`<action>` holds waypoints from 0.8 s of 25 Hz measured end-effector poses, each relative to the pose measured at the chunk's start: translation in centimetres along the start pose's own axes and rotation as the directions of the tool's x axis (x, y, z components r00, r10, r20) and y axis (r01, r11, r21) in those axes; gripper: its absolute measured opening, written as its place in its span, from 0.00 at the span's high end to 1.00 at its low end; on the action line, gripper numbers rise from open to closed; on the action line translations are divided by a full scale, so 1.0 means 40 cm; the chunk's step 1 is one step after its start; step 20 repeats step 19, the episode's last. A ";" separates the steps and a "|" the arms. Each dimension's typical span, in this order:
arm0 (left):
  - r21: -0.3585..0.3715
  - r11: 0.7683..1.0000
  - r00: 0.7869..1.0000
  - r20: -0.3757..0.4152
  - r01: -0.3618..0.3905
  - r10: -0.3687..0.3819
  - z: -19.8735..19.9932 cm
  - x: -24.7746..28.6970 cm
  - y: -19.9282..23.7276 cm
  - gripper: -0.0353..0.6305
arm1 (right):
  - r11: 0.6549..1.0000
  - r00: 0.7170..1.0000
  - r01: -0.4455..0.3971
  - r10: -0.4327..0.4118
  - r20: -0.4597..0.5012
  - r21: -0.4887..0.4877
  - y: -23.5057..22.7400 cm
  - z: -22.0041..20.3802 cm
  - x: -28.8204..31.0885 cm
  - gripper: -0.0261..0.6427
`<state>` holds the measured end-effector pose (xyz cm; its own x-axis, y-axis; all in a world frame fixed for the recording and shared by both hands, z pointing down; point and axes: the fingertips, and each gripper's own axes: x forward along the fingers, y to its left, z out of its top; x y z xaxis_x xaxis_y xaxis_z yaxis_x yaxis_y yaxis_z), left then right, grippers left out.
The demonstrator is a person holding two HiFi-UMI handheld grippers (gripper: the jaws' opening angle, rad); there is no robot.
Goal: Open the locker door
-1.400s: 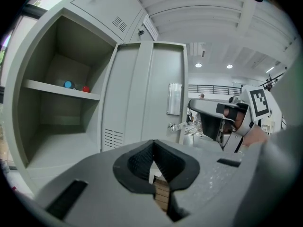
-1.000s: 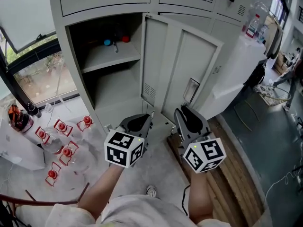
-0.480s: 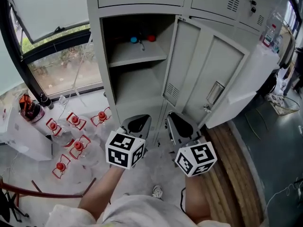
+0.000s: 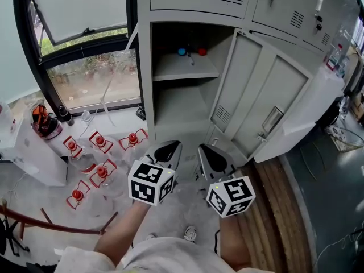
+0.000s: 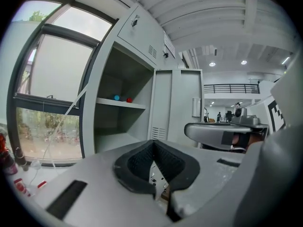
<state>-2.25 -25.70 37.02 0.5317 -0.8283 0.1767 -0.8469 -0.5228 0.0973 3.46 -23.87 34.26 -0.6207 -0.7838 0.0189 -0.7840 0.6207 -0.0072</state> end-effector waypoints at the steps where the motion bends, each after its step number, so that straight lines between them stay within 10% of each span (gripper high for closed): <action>1: -0.002 1.000 1.000 0.002 -0.006 0.006 -0.001 -0.005 0.004 0.94 | 1.000 1.000 -0.007 0.007 -0.001 -0.001 0.005 0.000 0.002 0.96; 20: 0.001 0.999 0.999 0.005 -0.050 0.050 -0.007 -0.027 0.014 0.94 | 0.997 0.998 -0.070 0.070 0.004 0.016 0.019 -0.006 0.008 0.96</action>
